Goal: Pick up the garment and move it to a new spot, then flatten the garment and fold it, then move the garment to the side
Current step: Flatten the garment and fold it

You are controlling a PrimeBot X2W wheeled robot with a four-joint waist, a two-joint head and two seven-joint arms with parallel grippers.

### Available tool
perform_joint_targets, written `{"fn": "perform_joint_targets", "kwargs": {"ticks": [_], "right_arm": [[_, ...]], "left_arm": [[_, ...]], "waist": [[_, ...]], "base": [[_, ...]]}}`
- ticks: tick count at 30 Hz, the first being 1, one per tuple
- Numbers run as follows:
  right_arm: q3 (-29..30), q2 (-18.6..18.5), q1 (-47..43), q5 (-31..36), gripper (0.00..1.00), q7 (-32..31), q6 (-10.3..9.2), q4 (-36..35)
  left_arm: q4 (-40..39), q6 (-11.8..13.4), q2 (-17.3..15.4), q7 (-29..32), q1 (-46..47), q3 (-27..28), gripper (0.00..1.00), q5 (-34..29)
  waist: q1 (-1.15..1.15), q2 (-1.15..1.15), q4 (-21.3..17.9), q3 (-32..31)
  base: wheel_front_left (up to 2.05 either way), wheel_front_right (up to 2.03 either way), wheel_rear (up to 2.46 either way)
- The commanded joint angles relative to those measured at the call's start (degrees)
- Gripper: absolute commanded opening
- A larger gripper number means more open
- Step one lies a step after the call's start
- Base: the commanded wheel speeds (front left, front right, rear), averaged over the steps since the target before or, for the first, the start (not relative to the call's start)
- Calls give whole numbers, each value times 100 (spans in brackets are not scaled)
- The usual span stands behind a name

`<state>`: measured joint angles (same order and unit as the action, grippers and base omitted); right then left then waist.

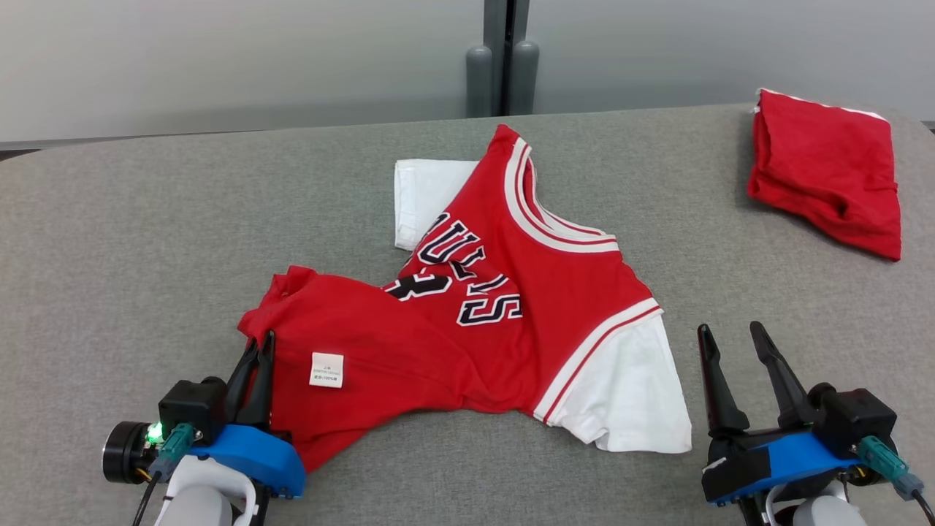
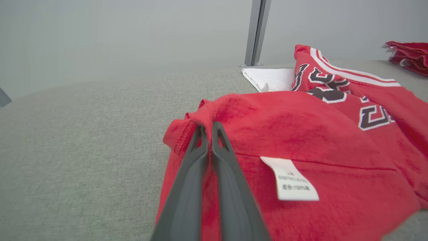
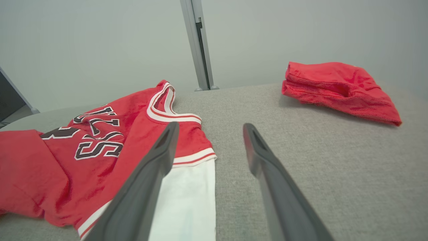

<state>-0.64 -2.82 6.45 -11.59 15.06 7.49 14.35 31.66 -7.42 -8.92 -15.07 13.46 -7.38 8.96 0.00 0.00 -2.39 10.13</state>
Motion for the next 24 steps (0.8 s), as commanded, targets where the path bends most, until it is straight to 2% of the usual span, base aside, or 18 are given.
{"fn": "perform_joint_targets", "kwargs": {"ticks": [1,9,17,23,24], "right_arm": [[41,-15,-84,6,100,17,1,16],[102,-15,-239,13,100,17,1,76],[175,-16,-304,32,100,16,1,95],[216,-16,-341,42,100,17,1,148],[212,-15,-341,46,100,17,1,161]], "left_arm": [[-164,-7,20,-13,-132,44,0,-42],[-999,-8,176,-13,-1095,-61,0,-65],[-1290,106,375,-14,-2237,-28,0,191],[-1303,103,386,-14,-2592,0,0,238],[-1355,99,360,-14,-2583,-2,8,197]], "waist": [[0,0,67,-27],[0,0,423,-223],[0,0,626,-205],[0,0,711,-188],[0,0,717,-191]], "base": [[0,0,0],[0,0,0],[0,0,0],[0,0,0],[0,0,0]]}}
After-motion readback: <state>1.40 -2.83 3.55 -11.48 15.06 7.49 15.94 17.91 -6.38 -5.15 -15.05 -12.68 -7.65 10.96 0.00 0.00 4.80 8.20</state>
